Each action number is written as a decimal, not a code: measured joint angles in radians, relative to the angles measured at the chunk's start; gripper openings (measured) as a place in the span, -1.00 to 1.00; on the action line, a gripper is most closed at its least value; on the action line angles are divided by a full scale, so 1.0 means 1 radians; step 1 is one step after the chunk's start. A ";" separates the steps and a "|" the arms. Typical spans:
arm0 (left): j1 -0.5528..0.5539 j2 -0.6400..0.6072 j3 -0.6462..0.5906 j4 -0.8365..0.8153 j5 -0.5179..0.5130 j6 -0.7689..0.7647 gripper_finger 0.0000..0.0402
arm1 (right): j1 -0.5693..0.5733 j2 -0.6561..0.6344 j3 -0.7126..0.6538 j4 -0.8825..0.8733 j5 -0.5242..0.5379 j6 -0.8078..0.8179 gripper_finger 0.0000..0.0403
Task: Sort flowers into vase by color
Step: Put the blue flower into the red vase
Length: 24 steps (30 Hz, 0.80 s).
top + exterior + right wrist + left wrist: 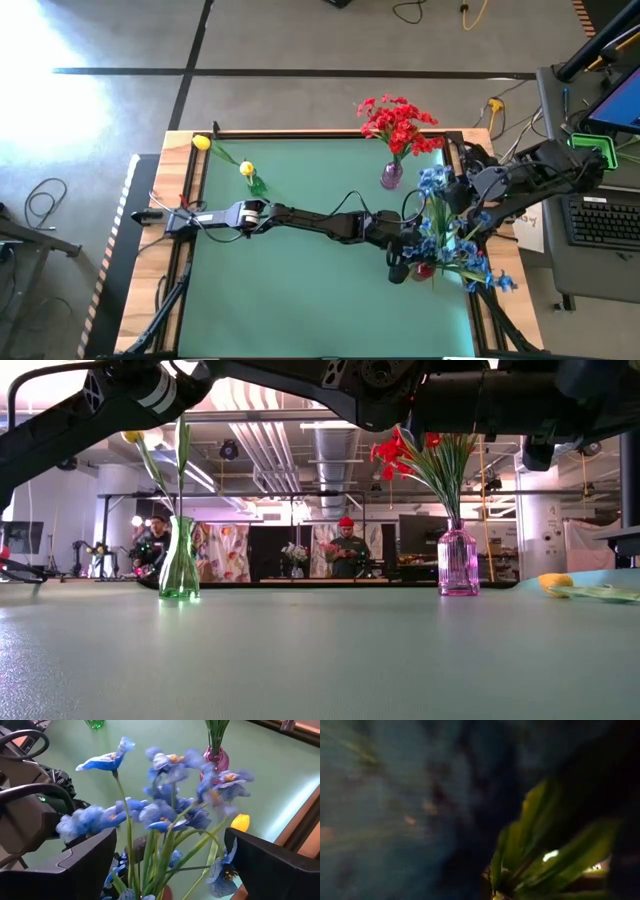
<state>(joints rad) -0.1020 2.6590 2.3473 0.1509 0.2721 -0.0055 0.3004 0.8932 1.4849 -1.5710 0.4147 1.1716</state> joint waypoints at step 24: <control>0.000 -0.001 -0.002 0.008 0.001 -0.036 -0.26 | 0.000 -0.008 0.112 0.003 0.101 -0.108 0.81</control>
<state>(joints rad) -0.1020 2.6582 2.3451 0.1588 0.2731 -0.0419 0.3004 0.8852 1.5970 -1.5684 0.5159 1.0633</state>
